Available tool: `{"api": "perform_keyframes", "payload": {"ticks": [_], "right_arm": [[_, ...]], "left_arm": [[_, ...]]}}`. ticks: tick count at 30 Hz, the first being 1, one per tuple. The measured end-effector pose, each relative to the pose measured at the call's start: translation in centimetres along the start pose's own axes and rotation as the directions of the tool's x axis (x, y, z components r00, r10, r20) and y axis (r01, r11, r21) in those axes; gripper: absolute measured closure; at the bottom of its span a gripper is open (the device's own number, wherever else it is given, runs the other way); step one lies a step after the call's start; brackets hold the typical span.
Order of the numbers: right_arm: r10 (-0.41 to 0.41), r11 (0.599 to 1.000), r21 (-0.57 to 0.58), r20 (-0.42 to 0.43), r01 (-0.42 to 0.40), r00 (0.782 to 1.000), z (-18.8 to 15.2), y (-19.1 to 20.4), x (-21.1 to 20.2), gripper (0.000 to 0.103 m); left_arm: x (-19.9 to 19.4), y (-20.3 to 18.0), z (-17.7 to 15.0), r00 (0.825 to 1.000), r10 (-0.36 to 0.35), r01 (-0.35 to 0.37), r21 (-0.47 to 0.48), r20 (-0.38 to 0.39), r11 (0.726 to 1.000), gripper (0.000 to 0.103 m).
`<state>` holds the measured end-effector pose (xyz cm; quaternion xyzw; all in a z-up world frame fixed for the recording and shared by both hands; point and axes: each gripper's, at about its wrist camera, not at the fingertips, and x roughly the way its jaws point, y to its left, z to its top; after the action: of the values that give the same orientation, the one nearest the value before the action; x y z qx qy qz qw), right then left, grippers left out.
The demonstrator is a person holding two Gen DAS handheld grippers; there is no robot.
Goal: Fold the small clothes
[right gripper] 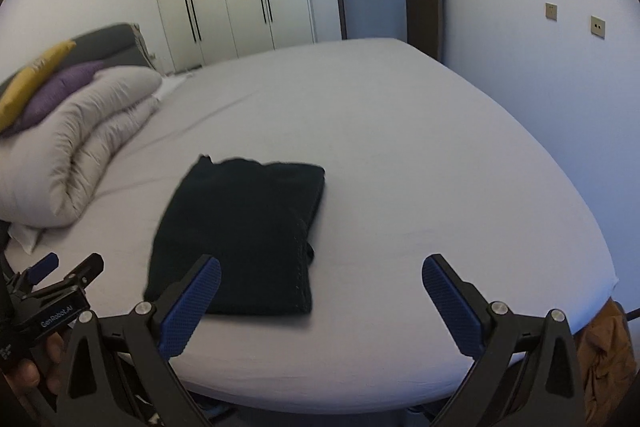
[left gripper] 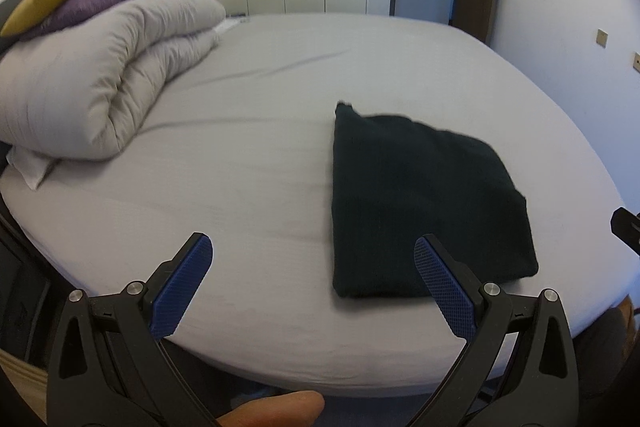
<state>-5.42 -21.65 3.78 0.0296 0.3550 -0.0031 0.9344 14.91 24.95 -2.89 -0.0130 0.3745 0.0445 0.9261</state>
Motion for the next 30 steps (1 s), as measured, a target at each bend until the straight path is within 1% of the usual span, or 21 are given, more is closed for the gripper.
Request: {"api": "perform_keyframes", "payload": {"ticks": [10,13,30], "right_arm": [[-0.008,0.999,-0.044,-0.043,0.006,0.999,-1.5,1.7,1.5,0.0],[-0.009,0.998,-0.055,-0.043,0.007,0.999,-1.7,2.1,1.7,0.0],[-0.02,0.997,-0.08,-0.054,0.016,0.998,-2.1,2.7,2.5,0.0]], "left_arm": [[2.7,0.5,-0.7,0.999,-0.015,0.014,-0.008,-0.048,1.0,0.0],[3.1,0.5,-0.8,0.998,-0.018,0.018,-0.01,-0.057,1.0,0.0],[4.2,0.7,-0.9,0.996,-0.035,0.034,-0.013,-0.078,0.999,0.0]]}}
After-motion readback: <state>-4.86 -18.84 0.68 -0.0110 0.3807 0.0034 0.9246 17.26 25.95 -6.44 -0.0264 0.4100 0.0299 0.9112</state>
